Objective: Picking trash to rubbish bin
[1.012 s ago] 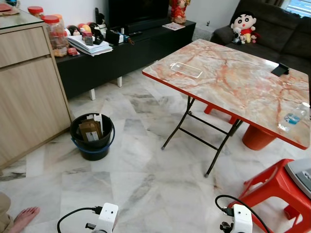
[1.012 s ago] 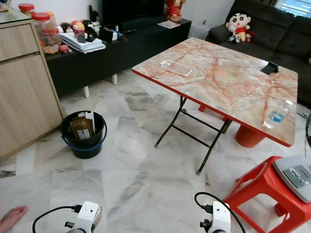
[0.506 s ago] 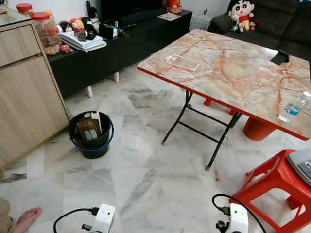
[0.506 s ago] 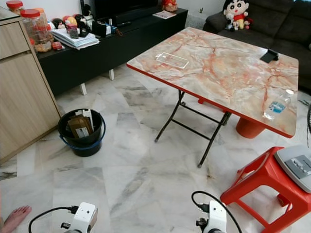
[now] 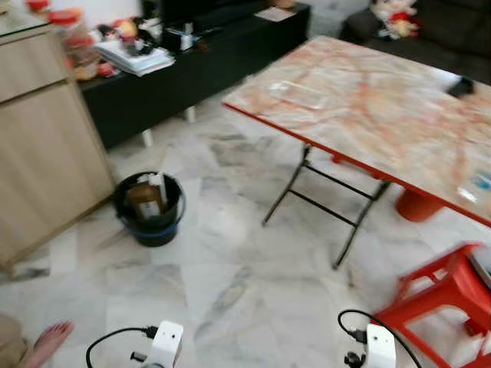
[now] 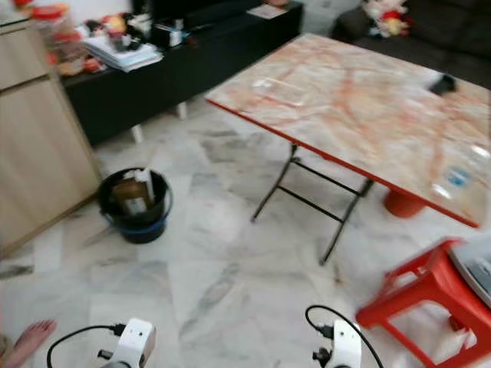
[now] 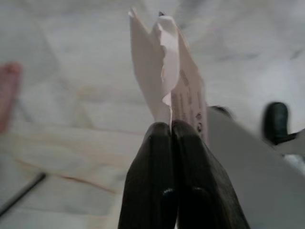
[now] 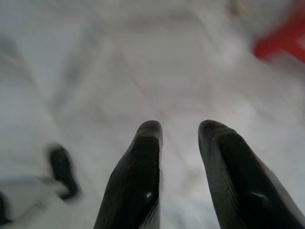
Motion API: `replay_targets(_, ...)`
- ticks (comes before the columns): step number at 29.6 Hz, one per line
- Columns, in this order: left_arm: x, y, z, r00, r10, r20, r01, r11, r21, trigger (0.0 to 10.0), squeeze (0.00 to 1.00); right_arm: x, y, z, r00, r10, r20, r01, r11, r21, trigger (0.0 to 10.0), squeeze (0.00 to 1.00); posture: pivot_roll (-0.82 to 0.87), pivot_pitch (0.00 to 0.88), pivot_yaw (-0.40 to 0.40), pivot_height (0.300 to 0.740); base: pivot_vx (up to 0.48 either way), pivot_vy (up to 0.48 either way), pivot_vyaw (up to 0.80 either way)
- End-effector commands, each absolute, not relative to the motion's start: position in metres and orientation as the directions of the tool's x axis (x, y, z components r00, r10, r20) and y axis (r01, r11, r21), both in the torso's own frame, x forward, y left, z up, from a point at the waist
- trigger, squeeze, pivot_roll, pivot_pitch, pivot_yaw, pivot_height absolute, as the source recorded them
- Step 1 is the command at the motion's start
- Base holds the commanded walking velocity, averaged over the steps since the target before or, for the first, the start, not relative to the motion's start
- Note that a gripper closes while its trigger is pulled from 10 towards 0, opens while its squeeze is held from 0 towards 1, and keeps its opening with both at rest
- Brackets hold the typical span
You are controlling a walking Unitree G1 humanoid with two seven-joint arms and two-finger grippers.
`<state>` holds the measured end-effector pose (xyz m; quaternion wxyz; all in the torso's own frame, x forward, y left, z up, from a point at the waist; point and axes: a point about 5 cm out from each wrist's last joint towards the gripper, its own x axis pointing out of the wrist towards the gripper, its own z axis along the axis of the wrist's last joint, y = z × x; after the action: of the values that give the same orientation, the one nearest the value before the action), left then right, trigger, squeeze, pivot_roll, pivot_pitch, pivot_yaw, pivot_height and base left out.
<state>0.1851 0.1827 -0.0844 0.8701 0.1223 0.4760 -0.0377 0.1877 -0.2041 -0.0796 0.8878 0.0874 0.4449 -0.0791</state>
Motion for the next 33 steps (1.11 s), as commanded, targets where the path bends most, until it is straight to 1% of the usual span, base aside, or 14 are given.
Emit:
replay_targets(1,0.1848,0.1742,-0.0855,0.542,0.032,-0.84,0.197,0.966,0.164,10.0,0.0,0.1751,-0.2161,-0.0834,0.563,-0.099,-0.821,0.258,0.964,0.061,10.0,0.0,0.01,0.081,-0.08,0.74,0.409,0.0,0.0)
replay_targets(9,0.1868,0.1733,-0.0846,0.546,0.03,-0.837,0.2,0.966,0.165,10.0,0.0,0.1766,-0.2164,-0.0826,0.57,-0.097,-0.816,0.262,0.963,0.068,10.0,0.0,0.01,0.079,-0.087,0.74,0.402,0.0,0.0)
replay_targets(14,0.1865,0.1724,-0.0848,0.547,0.03,-0.837,0.194,0.968,0.161,10.0,0.0,0.1774,-0.2157,-0.0823,0.571,-0.093,-0.816,0.236,0.97,0.055,10.0,0.0,0.02,0.08,-0.093,0.74,0.404,0.0,0.0)
replay_targets(19,0.1841,0.1718,-0.086,0.543,0.033,-0.839,0.187,0.969,0.159,10.0,0.0,0.178,-0.2168,-0.0818,0.573,-0.098,-0.814,0.23,0.972,0.045,10.0,0.0,0.02,0.077,-0.099,0.74,0.402,0.0,0.8)
replay_targets(26,0.1839,0.1707,-0.0862,0.542,0.03,-0.84,0.191,0.969,0.158,10.0,0.0,0.1774,-0.219,-0.0815,0.575,-0.106,-0.811,0.232,0.972,0.037,10.0,0.0,0.01,0.063,-0.102,0.74,0.402,0.0,0.06)
replay_targets(33,0.1852,0.1702,-0.0856,0.545,0.028,-0.838,0.191,0.969,0.157,10.0,0.0,0.1759,-0.2203,-0.082,0.571,-0.108,-0.814,0.231,0.972,0.033,10.0,0.0,0.01,0.045,-0.106,0.74,0.4,0.0,0.77)
